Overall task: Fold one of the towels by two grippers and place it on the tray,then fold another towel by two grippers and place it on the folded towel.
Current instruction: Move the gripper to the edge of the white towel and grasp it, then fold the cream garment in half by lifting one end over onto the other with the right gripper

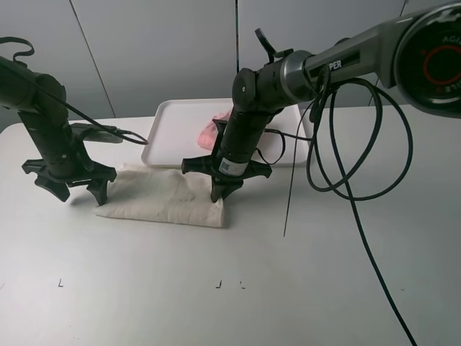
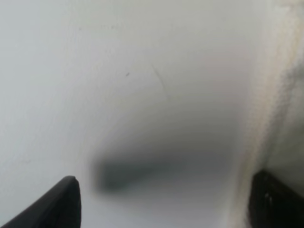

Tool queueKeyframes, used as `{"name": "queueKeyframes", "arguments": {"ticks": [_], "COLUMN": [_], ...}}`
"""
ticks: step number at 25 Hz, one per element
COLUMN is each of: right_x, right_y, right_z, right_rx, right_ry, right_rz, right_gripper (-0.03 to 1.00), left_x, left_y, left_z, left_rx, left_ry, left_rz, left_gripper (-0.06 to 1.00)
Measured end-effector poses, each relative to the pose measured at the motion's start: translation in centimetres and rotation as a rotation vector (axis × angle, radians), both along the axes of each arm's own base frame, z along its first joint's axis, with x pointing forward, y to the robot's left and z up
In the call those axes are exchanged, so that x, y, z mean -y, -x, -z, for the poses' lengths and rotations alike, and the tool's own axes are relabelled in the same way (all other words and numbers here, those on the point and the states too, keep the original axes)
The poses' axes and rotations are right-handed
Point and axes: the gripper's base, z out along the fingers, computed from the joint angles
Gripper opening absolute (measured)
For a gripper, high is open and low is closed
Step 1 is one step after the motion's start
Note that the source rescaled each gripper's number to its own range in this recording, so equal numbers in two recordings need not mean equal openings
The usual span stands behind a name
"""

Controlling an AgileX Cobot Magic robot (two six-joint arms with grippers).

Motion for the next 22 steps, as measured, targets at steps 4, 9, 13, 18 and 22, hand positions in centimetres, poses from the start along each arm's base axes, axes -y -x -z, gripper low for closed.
{"name": "queueKeyframes", "arguments": {"ticks": [4, 9, 13, 18, 22], "right_x": [0.0, 0.2, 0.2, 0.1, -0.2], "right_y": [0.0, 0.0, -0.1, 0.3, 0.8], "right_z": [-0.2, -2.1, -5.5, -7.8, -8.2], "right_rx": [0.011, 0.072, 0.143, 0.167, 0.131], "right_ry": [-0.002, 0.002, -0.036, -0.073, -0.115], "right_rz": [-0.013, -0.059, -0.077, -0.096, -0.113], "right_gripper": [0.01, 0.0, 0.0, 0.0, 0.0], "left_x": [0.0, 0.0, 0.0, 0.0, 0.0], "left_y": [0.0, 0.0, 0.0, 0.0, 0.0], "left_z": [0.0, 0.0, 0.0, 0.0, 0.0], "left_rx": [0.0, 0.0, 0.0, 0.0, 0.0], "left_ry": [0.0, 0.0, 0.0, 0.0, 0.0], "left_rz": [0.0, 0.0, 0.0, 0.0, 0.002], "left_gripper": [0.93, 0.93, 0.93, 0.93, 0.93]}}
